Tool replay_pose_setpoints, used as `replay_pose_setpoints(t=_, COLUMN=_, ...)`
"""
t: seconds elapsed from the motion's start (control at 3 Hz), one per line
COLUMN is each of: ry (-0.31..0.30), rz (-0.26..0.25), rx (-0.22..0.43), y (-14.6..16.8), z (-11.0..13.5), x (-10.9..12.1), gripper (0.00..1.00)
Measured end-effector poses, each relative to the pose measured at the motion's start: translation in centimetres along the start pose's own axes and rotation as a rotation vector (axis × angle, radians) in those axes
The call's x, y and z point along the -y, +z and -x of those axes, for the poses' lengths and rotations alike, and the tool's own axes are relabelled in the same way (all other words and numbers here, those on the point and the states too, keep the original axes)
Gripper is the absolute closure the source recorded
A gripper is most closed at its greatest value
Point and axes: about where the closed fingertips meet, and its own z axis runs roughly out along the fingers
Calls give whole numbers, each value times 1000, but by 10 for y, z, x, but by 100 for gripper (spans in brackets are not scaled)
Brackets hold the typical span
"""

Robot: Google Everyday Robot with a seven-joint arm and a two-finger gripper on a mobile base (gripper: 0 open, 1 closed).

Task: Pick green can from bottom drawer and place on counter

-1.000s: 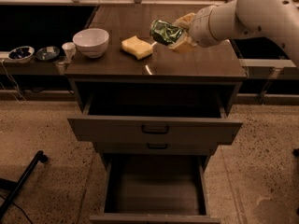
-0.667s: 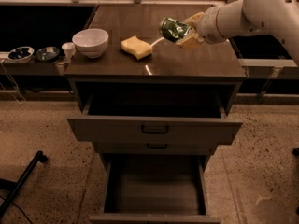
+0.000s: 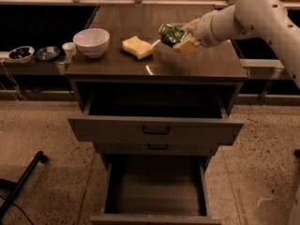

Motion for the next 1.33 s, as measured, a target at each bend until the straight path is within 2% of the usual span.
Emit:
replay_pose_setpoints(t=0.33, ry=124, rz=46, rx=-36, y=32, z=-39, x=4, gripper=100)
replay_pose_setpoints(t=0.67, ry=145, rz=46, rx=-40, y=34, z=-41, x=7, gripper=100)
replay_pose_setpoints(t=1.0, ry=145, rz=46, rx=-40, y=34, z=-41, x=7, gripper=82)
replay_pose_setpoints(t=1.33, ry=145, rz=46, rx=-40, y=34, z=-41, x=7, gripper=52)
